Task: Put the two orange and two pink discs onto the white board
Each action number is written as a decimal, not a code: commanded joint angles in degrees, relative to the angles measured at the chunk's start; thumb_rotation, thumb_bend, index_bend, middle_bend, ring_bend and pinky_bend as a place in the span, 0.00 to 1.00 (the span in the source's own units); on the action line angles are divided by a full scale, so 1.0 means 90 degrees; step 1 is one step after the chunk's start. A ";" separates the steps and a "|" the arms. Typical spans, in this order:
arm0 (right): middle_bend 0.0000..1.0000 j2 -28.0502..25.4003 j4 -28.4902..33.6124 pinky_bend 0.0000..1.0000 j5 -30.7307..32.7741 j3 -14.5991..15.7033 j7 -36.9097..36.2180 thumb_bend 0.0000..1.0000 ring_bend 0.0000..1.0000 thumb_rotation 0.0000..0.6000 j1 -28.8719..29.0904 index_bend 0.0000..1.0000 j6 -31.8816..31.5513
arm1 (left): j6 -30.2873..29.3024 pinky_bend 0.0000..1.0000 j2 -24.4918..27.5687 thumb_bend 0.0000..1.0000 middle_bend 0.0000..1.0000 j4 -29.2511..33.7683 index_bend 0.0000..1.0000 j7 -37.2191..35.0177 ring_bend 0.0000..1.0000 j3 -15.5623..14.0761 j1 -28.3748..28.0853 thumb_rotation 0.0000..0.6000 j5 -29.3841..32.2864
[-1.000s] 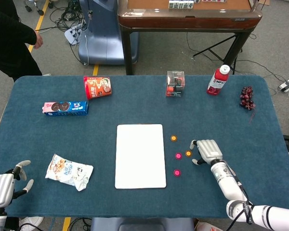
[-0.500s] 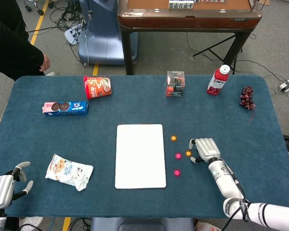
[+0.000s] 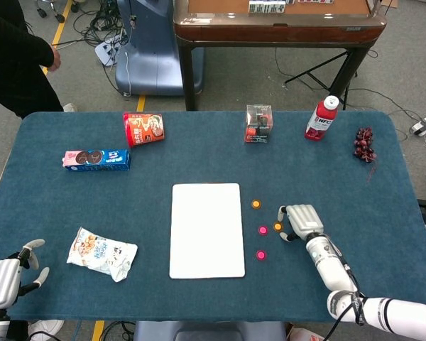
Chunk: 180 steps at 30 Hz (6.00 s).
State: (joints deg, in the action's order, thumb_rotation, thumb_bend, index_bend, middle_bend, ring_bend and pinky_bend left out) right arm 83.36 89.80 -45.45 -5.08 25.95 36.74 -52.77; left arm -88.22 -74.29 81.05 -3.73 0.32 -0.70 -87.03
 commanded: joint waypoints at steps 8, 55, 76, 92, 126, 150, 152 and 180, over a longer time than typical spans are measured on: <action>1.00 0.0061 -0.0052 1.00 0.0066 0.0008 0.0004 0.21 1.00 1.00 0.0074 0.43 0.0035 | 0.0012 0.75 -0.0010 0.31 0.62 -0.0007 0.33 -0.0003 0.56 -0.0007 0.0010 1.00 0.0001; 1.00 -0.0655 0.2147 1.00 -0.0933 -0.0345 0.0444 0.29 1.00 1.00 0.0579 0.55 -0.0601 | 0.0064 0.75 0.0164 0.31 0.62 0.0228 0.33 0.0062 0.56 0.0196 -0.0125 1.00 0.0069; 1.00 0.0536 0.1598 1.00 -0.0060 -0.0031 0.1124 0.28 1.00 1.00 0.1106 0.52 -0.0456 | 0.0034 0.75 0.0101 0.31 0.62 0.0128 0.33 -0.0008 0.56 0.0111 -0.0029 1.00 0.0111; 1.00 0.0766 0.1343 1.00 0.0531 -0.0211 0.1255 0.01 1.00 1.00 0.1349 0.30 -0.0689 | -0.0006 0.75 0.0082 0.31 0.62 0.0024 0.34 -0.0126 0.56 0.0052 0.0074 1.00 0.0126; 1.00 0.0691 -0.0535 1.00 0.2670 -0.0492 0.1276 0.23 1.00 1.00 0.2115 0.31 0.0180 | -0.0003 0.75 -0.0032 0.31 0.62 -0.0111 0.34 -0.0247 0.56 0.0033 0.0176 1.00 0.0180; 1.00 0.0960 -0.0945 1.00 0.3073 -0.0340 0.1628 0.25 1.00 1.00 0.2295 0.34 -0.0048 | 0.0003 0.75 -0.0105 0.31 0.62 -0.0208 0.34 -0.0314 0.56 0.0001 0.0239 1.00 0.0168; 1.00 0.0970 -0.0958 1.00 0.3082 -0.0346 0.1641 0.25 1.00 1.00 0.2295 0.35 -0.0055 | 0.0006 0.75 -0.0109 0.31 0.62 -0.0216 0.34 -0.0317 0.56 -0.0002 0.0243 1.00 0.0168; 1.00 0.1097 -0.1087 1.00 0.3055 -0.0367 0.1749 0.26 1.00 1.00 0.2221 0.41 -0.0080 | -0.0002 0.75 -0.0117 0.31 0.62 -0.0221 0.34 -0.0333 0.56 -0.0002 0.0273 1.00 0.0150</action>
State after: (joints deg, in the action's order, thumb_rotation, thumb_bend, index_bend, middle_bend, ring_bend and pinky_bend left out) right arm 93.22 80.01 -17.95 -8.38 41.69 56.74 -53.48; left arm -88.24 -75.34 79.06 -6.73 0.30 1.76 -85.69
